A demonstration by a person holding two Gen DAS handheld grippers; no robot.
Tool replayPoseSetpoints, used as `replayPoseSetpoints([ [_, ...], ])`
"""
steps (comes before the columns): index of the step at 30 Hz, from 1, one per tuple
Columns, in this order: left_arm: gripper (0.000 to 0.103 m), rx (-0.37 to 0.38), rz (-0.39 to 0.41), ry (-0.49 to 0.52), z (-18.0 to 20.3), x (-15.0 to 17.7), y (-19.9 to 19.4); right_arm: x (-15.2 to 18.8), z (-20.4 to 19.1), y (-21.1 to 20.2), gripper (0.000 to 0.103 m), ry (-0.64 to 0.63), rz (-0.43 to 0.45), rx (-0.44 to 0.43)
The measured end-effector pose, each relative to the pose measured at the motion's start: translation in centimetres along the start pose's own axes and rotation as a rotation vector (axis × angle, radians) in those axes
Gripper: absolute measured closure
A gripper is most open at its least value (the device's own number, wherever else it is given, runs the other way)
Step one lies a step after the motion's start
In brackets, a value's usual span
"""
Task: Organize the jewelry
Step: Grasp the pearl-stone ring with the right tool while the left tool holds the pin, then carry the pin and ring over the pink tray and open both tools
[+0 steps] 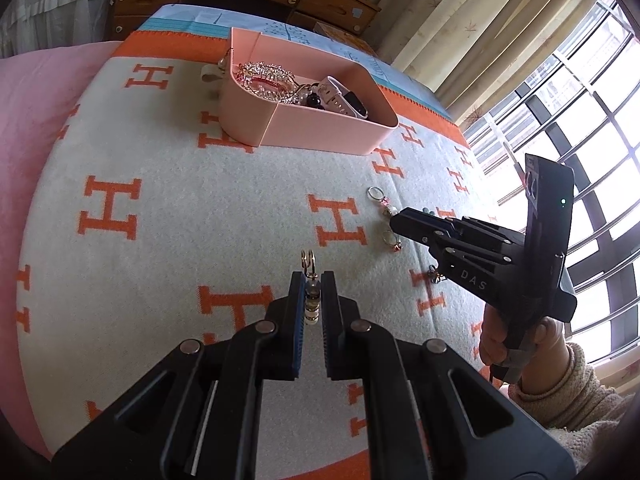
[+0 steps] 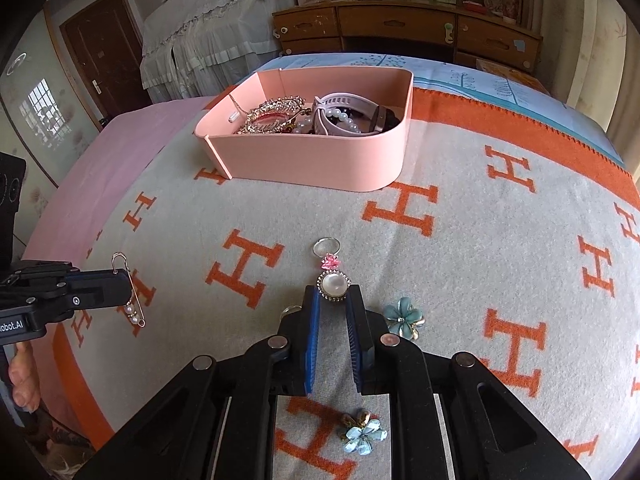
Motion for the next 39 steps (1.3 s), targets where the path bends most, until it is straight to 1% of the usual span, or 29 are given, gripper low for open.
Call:
replayPoseSetpoints([
  [4,0.098,-0.001,-0.001,0.006,0.1,0.1,0.0,-0.2,-0.1,0.2,0.083,-0.005,0.005,-0.014],
  [7,0.097,-0.005,-0.004,0.011,0.3,0.2,0.0,-0.2,-0.4,0.4,0.082,-0.021,0.011,-0.009],
  [23,0.098,-0.005,0.004,0.015,0.8,-0.1,-0.2,-0.3,-1.9,1.1,0.082,-0.059,0.035,0.071],
  [27,0.098,-0.001,0.018,0.024,1.0,-0.6,-0.8,-0.3,-1.8,1.0,0.084,-0.049,0.037,0.075],
  [33,0.098,0.002,0.041,0.058,1.9,-2.8,-2.1,-0.6,-1.3,0.4,0.084,-0.014,0.039,0.048],
  [36,0.098,0.014,0.062,0.067,2.4,-5.0,-2.9,-1.4,-1.4,-0.9,0.084,-0.004,0.061,0.03],
  [39,0.097,0.026,0.085,0.078,2.9,-8.0,-3.3,-3.1,-1.9,-2.7,0.084,-0.004,0.105,0.007],
])
Point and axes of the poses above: each gripper's, at about its wrist camera, not at the fingertips, and y roughly the way its jaws point, z to its right, x to its underside, the point moved 1 cm from there along y, roughly the way its jaws point, and after that the axes turned 14 degrees about z, right-handed, at the moved point
